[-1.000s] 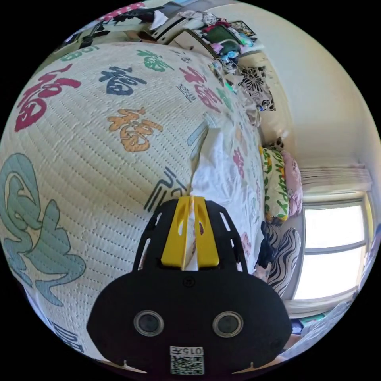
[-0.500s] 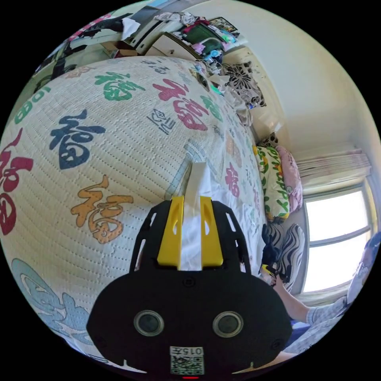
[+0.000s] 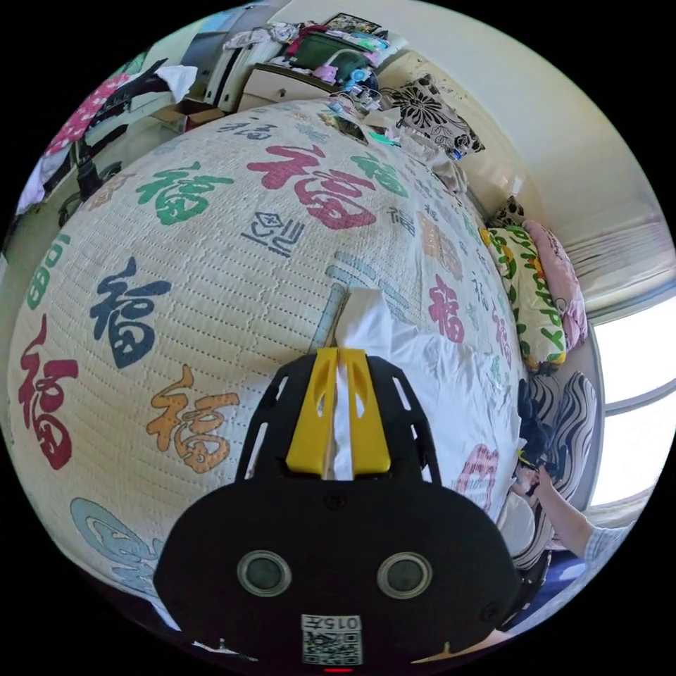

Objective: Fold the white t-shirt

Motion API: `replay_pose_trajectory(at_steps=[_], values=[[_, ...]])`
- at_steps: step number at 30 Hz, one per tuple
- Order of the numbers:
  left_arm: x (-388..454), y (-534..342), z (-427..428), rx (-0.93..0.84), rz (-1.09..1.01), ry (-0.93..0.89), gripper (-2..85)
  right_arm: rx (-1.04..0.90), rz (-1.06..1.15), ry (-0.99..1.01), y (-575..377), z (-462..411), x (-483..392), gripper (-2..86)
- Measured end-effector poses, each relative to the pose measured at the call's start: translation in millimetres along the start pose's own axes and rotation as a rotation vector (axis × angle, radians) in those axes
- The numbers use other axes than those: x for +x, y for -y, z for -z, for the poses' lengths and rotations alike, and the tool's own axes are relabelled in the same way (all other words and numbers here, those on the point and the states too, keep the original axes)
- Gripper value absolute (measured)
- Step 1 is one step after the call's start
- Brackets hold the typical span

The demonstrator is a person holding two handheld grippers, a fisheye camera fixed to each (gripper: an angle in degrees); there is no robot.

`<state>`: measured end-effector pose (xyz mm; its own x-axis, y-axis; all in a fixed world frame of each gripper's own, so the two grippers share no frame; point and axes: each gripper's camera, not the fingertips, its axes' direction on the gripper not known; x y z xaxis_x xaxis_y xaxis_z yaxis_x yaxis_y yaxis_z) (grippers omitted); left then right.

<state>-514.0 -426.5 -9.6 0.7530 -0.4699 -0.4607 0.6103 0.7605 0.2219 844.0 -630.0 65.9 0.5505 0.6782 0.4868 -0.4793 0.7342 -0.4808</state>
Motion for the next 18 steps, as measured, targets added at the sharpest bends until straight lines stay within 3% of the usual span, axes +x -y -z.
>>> replay_pose_trajectory(at_steps=[4,6,8,12,16,18], values=[[-9.5,-5.6,28.1,0.127,0.072,0.007,8.5,0.106,-0.038,0.005,-9.2,29.7,0.8,4.8],[17.1,0.8,39.6,0.167,-0.076,0.053,9.0,0.178,0.124,0.0,-7.0,51.9,-20.4,5.7],[83.9,19.1,14.0,0.047,-0.388,0.063,9.4,0.189,0.328,-0.052,2.5,61.3,-57.3,6.5],[185.6,34.0,-73.5,-0.173,-0.654,-0.067,11.0,0.051,0.584,0.123,49.2,39.4,-140.3,8.7],[268.3,15.3,-175.6,-0.438,-0.898,0.042,8.9,-0.186,0.713,0.049,69.3,-11.6,-198.8,8.3],[283.5,3.8,-198.6,-0.476,-0.961,0.131,6.0,-0.19,0.718,-0.023,69.9,-17.1,-207.0,4.8]])
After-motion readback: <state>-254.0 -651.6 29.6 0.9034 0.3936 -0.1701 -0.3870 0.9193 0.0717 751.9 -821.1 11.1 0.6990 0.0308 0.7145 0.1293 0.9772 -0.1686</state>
